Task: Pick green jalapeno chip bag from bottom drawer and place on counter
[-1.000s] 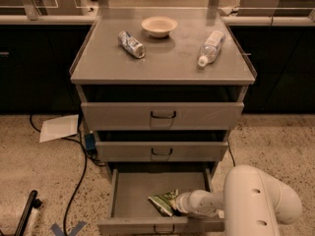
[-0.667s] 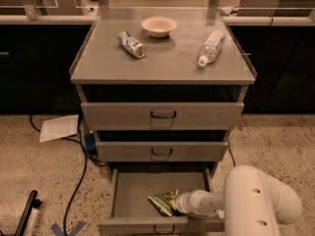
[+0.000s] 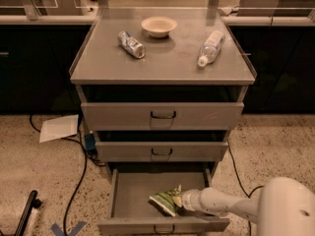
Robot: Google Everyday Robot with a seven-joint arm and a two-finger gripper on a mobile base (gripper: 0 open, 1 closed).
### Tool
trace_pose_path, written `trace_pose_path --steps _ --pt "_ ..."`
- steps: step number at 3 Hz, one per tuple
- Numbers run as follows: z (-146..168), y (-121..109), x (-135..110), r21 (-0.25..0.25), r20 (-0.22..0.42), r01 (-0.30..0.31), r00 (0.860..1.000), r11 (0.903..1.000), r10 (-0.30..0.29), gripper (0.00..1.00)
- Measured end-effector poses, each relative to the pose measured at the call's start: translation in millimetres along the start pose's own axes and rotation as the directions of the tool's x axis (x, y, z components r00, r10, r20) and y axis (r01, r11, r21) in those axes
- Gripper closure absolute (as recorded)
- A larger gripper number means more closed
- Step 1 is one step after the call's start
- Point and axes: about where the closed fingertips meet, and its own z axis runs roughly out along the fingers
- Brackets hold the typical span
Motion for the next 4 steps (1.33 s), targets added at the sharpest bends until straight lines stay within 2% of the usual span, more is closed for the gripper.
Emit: trace_pose_path --steps 1,2,3,4 --pt "-64 4 -42 -0.056 0.001 0.070 0.998 0.9960 -0.070 1.00" --pt "-125 6 -104 -0.096 -0.024 0.199 0.979 0.9754 -0.202 1.00" --pt "-137 21 -99 -0.160 -0.069 0.210 0.972 0.9645 -0.223 1.00" --pt "-137 21 -99 -0.160 -0.069 0.210 0.972 0.9645 -0.223 1.00"
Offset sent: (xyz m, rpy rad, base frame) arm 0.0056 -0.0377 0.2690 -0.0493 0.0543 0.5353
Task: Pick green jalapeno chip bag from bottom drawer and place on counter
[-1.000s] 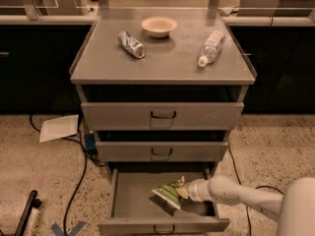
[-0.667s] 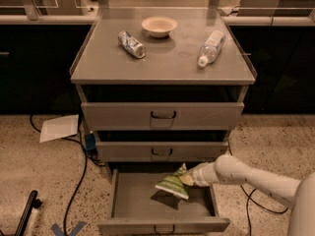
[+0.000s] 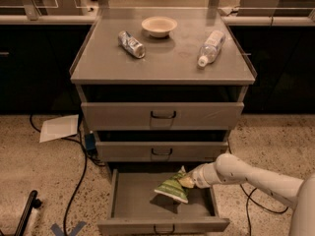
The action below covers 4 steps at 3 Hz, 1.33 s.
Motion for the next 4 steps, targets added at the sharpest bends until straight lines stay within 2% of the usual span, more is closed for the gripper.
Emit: trace_pose_path --steps 1,2,3,4 --pt "-19 20 -6 0.005 0.003 0.025 1.000 0.9997 -0.025 1.00" --pt "-73 51 -36 0.093 0.058 0.048 0.997 0.9946 -0.053 1.00" --pt "-137 93 -83 0.217 0.181 0.013 0.982 0.9762 -0.054 1.00" --pt "-196 159 -106 0.308 0.251 0.060 0.958 0.9494 -0.142 1.00"
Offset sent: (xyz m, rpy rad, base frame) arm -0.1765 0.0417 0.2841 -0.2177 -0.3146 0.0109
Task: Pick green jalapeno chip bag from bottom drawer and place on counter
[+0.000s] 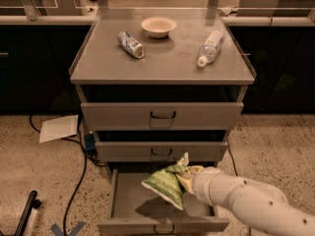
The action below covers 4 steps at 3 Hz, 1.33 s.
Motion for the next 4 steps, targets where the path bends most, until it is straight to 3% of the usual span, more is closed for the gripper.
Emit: trace_pose_path --steps 1,3,4 --pt "-52 39 -28 0.046 -0.003 0.179 0.984 0.9828 -0.179 1.00" --pt "-63 47 -43 0.061 0.022 0.200 0.979 0.9779 -0.201 1.00" --pt "-67 51 -47 0.095 0.044 0.209 0.976 0.9732 -0.214 1.00"
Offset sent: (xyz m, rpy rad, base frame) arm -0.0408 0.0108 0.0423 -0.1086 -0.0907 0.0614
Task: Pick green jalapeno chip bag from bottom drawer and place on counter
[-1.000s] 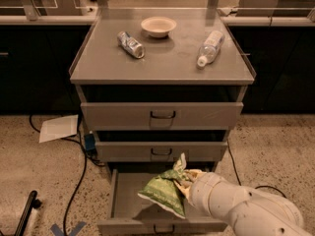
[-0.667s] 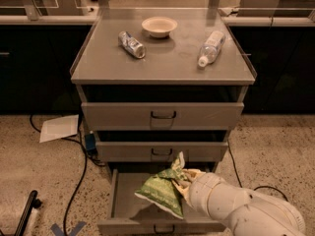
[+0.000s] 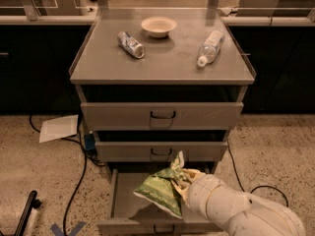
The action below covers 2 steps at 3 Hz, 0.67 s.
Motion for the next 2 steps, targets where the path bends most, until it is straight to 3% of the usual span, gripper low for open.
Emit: trace_pose_path --steps 1,2 --pt "-7 1 -39 0.039 0.034 0.072 0.997 0.9967 -0.073 1.00" --pt "-16 -2 -96 0.067 0.057 0.161 0.985 0.9846 -0.165 1.00"
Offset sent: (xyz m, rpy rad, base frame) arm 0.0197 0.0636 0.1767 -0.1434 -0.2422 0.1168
